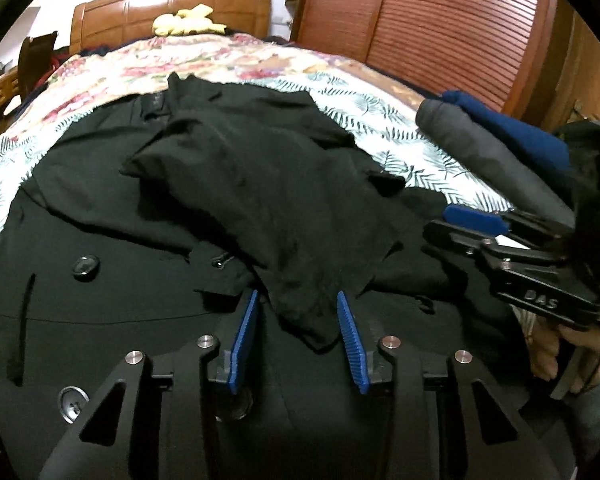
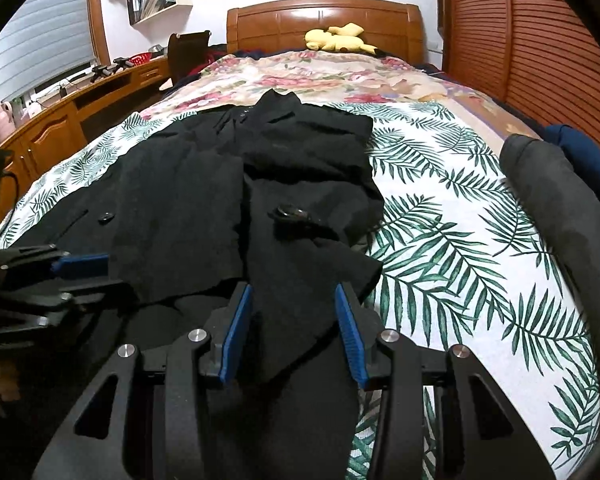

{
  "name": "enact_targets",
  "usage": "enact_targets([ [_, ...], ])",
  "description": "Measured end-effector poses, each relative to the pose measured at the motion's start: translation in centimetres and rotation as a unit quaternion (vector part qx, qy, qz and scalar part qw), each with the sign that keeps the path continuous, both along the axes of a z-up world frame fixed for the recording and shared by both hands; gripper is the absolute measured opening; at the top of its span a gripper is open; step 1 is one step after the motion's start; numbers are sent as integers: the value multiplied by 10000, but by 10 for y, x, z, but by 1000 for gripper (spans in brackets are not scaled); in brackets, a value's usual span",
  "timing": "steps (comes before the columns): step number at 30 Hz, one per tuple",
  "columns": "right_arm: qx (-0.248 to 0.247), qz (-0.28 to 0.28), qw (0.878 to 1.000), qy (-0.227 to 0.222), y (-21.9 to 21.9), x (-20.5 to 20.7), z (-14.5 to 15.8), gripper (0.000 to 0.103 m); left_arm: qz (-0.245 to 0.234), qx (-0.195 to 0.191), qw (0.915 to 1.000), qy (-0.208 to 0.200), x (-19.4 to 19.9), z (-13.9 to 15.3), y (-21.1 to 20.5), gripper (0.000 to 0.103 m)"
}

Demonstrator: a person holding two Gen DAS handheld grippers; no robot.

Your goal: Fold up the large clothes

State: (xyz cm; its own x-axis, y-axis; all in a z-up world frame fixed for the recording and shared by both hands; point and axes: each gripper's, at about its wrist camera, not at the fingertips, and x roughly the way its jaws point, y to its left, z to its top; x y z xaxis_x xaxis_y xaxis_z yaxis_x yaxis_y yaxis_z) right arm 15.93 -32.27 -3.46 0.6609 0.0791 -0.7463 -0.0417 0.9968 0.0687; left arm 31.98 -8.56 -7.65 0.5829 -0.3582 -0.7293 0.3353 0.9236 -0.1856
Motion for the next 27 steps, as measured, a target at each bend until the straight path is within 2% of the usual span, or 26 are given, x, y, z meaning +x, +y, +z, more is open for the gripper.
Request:
enact_targets([
  [1,7,9,10000,-1,0,1,0,44,-17,21,10000,21,1,-1,-3,35],
  [2,-3,14,10000,12,1,2,-1,44,-75,38,10000,45,3,-1,-5,24],
  [3,-16,21,10000,16,2,2,-1,44,-115,83,9999,41,2,-2,-8,18],
  [6,-38,87,10000,-28,4,3,0,44,-269,121,9995,-71,-4,8,-8,10],
  [15,-143,187,9997,-70,11,4,1,44,-76,-84,9980,-620,-39,51,53,9],
  [21,-228,272,9994,-57,24,9,1,44,281,-176,9958,-849,-59,64,98,9],
  [27,-385,428,9983,-42,45,16,-1,44,563,-116,9933,-1000,-75,67,121,9],
])
